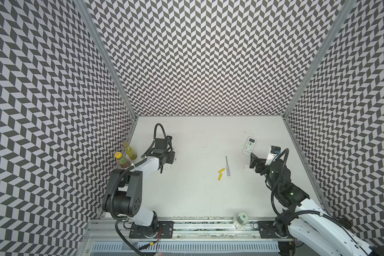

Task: Unload the batteries from the remote control

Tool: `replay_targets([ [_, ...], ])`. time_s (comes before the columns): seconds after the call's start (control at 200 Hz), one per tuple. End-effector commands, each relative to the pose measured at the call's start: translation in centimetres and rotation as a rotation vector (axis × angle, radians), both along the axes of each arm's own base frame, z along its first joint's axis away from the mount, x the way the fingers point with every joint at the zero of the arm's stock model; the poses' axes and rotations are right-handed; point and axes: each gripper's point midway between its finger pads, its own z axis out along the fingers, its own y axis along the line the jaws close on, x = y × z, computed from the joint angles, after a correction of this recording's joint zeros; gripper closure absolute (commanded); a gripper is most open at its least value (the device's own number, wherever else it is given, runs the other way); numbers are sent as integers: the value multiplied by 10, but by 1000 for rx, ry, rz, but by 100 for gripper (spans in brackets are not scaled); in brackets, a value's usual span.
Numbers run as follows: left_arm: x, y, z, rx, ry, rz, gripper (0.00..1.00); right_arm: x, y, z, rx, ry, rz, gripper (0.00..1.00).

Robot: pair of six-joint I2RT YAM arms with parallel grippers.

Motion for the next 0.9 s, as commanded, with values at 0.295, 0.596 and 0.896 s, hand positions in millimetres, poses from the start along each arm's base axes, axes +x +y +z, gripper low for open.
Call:
replay_targets([
  [0.295, 12, 39, -12, -19, 26, 143, 61, 8, -5, 4, 36, -7, -48, 0],
  [0.596, 15, 33, -16, -49, 51, 118, 30, 15, -9, -8, -5, 60, -80, 0],
  [0.896, 18, 25, 38, -69, -108, 56, 12, 16, -19, -20, -3, 97, -134, 0],
])
